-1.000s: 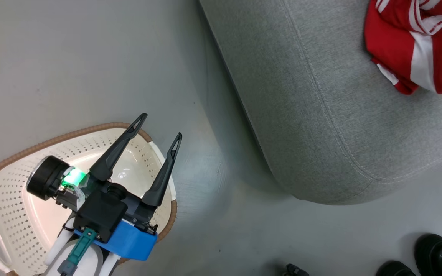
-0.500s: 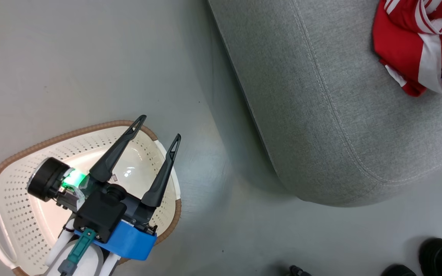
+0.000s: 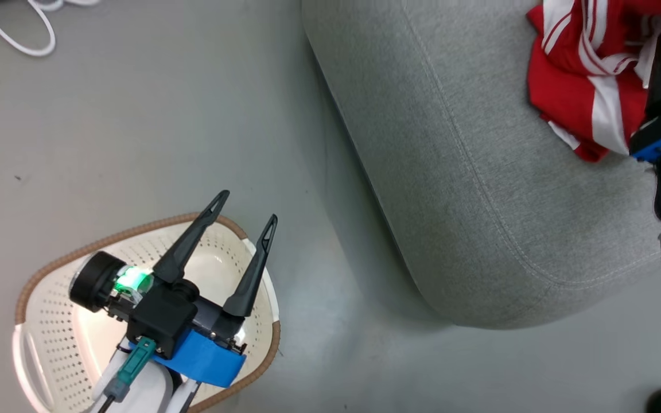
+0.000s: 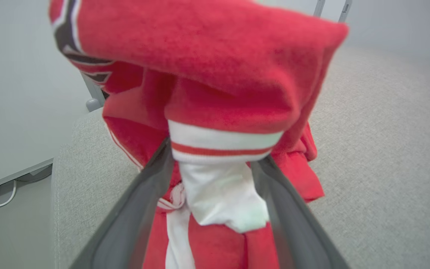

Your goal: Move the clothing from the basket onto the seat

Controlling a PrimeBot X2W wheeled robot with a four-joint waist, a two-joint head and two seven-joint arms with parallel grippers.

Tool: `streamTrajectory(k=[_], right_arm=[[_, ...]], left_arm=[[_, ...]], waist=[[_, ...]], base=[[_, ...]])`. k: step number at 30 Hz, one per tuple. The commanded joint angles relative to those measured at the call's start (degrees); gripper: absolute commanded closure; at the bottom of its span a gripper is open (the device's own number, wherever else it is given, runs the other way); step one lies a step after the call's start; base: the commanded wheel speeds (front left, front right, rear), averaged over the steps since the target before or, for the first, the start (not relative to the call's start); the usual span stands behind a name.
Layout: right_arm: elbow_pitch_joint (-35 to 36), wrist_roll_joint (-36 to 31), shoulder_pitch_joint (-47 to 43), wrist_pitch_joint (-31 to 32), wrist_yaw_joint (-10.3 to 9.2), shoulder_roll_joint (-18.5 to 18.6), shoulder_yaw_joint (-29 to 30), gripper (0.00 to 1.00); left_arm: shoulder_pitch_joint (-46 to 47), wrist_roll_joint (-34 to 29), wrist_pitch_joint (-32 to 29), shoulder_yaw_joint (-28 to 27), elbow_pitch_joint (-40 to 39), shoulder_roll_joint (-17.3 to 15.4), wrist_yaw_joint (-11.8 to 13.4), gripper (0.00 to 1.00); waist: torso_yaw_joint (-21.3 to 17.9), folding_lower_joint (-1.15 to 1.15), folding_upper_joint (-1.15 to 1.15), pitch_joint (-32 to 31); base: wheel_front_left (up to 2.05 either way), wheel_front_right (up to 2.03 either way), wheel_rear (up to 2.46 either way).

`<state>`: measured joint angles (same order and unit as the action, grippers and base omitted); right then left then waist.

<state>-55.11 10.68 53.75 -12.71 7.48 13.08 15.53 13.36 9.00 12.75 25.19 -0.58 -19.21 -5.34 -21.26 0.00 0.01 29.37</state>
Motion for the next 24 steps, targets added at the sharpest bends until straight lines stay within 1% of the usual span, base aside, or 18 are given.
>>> streamTrajectory(k=[1, 10, 15, 20, 24], right_arm=[[0.2, -0.3, -1.1, -0.4, 0.03, 0.7, -0.4, 0.00], [1.3, -2.7, -8.8, 0.0, 0.03, 1.8, -3.8, 0.00], [3.7, -1.9, -13.5, 1.1, 0.03, 1.7, -5.5, 0.00], [8.7, 0.0, -18.8, 2.4, 0.03, 1.7, -6.9, 0.00], [14.5, 1.2, -24.3, 3.5, 0.03, 1.5, -7.0, 0.00]], left_arm=[[0.3, 0.3, 0.5, 0.2, 0.7, 0.4, -0.1, 0.00], [-2.0, 3.2, 2.4, 0.3, 8.9, 5.6, 0.1, 0.00], [-3.9, 4.3, 2.5, -1.5, 10.7, 8.5, -0.2, 0.00], [-6.2, 4.7, 2.5, -4.3, 11.8, 11.2, -0.5, 0.00], [-8.3, 4.6, 2.5, -7.2, 12.4, 12.6, -0.7, 0.00]], waist=[[0.5, 0.00, -0.01, -2.2], [3.4, 0.00, -0.01, -12.2], [5.9, 0.00, -0.01, -17.0], [8.9, 0.00, -0.01, -20.8], [11.6, 0.00, -0.01, -23.6]], base=[[0.00, 0.00, 0.00], [0.00, 0.00, 0.00], [0.00, 0.00, 0.00], [0.00, 0.00, 0.00], [0.00, 0.00, 0.00]])
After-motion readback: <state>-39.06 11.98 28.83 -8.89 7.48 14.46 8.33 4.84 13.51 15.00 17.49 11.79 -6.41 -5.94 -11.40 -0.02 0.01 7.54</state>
